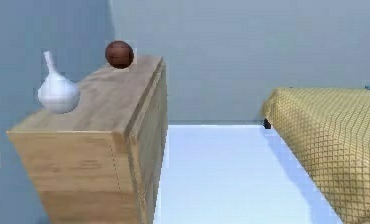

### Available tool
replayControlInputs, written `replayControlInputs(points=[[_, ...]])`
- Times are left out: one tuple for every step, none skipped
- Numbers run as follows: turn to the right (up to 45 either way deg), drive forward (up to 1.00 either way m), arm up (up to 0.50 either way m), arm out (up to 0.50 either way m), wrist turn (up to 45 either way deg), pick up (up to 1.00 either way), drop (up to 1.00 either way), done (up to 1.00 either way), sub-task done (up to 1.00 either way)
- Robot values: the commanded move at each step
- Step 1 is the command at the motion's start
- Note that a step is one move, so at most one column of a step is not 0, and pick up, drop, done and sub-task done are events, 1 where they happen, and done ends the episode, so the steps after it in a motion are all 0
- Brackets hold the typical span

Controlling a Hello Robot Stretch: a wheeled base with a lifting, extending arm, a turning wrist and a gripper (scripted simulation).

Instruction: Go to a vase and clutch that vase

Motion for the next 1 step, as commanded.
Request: replayControlInputs(points=[[0.0, 0.4, 0.0, 0.0, 0.0, 0.0, 0.0, 0.0, 0.0]])
